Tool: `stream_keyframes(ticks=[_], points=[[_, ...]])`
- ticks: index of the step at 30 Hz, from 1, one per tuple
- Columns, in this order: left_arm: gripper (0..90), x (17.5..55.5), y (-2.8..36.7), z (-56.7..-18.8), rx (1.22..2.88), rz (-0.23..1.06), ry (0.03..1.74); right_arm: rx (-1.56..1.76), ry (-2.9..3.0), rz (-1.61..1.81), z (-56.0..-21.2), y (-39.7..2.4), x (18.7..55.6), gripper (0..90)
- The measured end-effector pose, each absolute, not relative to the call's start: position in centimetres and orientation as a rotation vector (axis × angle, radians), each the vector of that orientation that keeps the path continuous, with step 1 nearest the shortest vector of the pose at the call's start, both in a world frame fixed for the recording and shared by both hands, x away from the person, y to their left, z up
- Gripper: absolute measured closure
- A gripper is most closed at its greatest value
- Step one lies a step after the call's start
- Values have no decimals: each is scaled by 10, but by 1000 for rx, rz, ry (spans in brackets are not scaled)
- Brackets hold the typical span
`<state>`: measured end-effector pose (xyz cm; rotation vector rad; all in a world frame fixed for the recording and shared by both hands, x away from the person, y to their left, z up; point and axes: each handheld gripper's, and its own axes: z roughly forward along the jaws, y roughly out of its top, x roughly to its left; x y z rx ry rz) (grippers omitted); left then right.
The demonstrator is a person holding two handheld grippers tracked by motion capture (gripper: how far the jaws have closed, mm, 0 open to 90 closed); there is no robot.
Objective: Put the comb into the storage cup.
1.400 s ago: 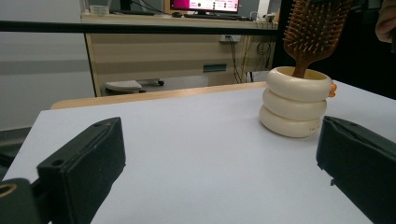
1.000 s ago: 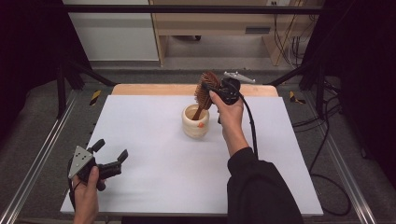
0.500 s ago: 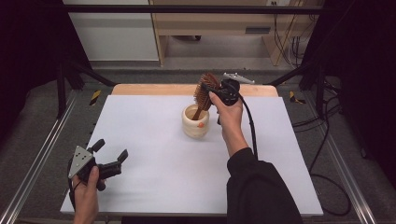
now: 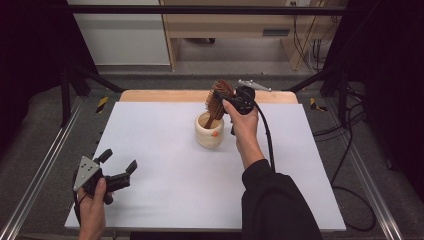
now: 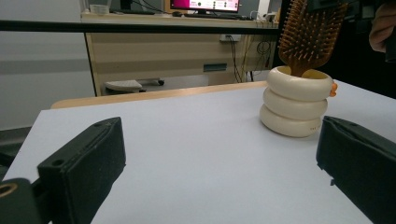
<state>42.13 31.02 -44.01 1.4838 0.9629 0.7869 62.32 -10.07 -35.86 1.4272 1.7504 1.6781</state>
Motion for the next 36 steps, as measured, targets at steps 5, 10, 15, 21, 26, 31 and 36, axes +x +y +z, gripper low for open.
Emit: stream_keyframes(ticks=[5,10,15,21,26,31,36], points=[[16,421,310,-440,1485,787,962,1437,1744,1690,-359,-102,623,509],[16,421,310,-440,1486,787,962,1447,1739,1698,-361,-102,623,509],[17,422,310,-440,1488,786,962,1445,1739,1707,-362,-103,623,509],[17,422,310,-440,1490,786,962,1450,1735,1713,-363,-103,622,509],[17,422,309,-440,1491,786,962,1466,1732,1729,-364,-104,621,509],[17,422,309,-441,1491,785,961,1473,1727,1739,-366,-105,622,509],[18,422,309,-441,1491,785,961,1489,1723,1751,-367,-105,622,509]])
